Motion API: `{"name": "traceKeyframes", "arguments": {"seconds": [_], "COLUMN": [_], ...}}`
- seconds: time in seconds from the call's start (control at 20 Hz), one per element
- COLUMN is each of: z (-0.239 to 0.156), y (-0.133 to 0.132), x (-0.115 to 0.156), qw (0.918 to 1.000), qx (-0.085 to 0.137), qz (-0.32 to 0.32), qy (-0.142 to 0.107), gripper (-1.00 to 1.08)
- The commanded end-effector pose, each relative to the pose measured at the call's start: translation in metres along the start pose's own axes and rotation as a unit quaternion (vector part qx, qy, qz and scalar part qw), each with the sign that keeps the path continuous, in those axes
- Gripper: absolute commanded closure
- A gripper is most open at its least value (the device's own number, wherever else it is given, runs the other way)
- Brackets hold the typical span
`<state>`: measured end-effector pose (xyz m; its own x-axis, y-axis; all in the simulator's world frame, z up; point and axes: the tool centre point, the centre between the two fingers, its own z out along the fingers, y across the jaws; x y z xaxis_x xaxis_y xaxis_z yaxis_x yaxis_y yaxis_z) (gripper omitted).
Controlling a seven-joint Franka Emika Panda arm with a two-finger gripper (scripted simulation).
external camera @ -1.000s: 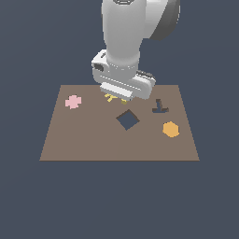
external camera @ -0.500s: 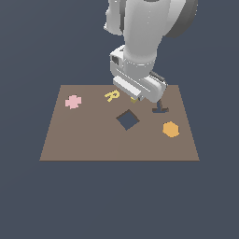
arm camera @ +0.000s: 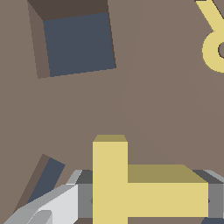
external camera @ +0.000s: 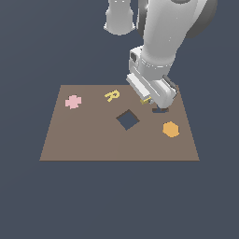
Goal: Insert a designated object into the corresponding slot on a board.
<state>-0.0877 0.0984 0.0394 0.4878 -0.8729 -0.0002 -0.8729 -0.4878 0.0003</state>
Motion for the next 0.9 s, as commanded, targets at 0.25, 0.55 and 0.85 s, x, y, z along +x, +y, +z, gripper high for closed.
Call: {"name": "traceKeyframes", "arguments": {"seconds": [0.25,0.55,0.85], "z": [-0.001,-0.001,-0.001], "y": [-0.025,-0.042,-0.054], "x": [-0.017,-0.025,-0.028], "qw": [0.9944,0.986,0.9778], "qx": [0.0,0.0,0.0], "qz": [0.106,0.167,0.209], "qy": [0.0,0.0,0.0], "gripper": [1.08,1.08,1.08]}}
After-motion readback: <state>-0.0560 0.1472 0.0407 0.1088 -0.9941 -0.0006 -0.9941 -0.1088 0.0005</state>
